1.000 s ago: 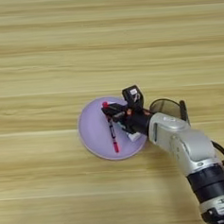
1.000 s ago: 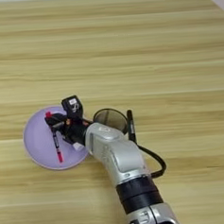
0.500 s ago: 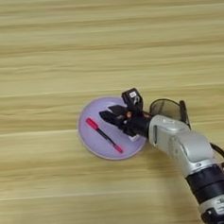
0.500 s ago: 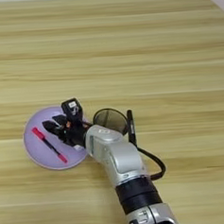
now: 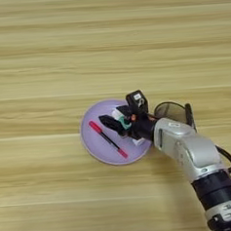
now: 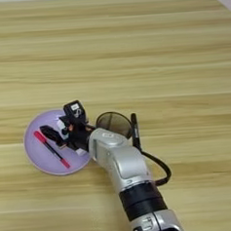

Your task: Move the objects on the table

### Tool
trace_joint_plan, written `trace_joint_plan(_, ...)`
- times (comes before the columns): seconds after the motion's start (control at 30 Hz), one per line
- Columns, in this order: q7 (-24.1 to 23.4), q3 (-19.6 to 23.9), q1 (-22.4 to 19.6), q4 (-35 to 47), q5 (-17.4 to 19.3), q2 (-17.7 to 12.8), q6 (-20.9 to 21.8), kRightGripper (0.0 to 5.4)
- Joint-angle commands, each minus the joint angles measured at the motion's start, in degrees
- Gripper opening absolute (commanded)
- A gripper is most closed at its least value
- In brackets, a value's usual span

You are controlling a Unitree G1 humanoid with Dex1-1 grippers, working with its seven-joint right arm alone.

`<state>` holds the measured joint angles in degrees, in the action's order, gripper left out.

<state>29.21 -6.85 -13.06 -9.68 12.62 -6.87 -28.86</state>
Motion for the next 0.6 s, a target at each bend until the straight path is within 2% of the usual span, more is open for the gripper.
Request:
trace_joint_plan(0.03, -0.5, 0.3, -2.1, 3.9, -0.2, -0.1, 2.7, 4.51)
trace_joint_plan(0.3, -1.4, 1.3, -0.5, 6.8, 0.4, -0.5, 0.5, 5.33)
trace_joint_plan(0.6, -2.2, 3.6, 1.9, 9.2, 1.6, -0.8, -2.5, 5.37)
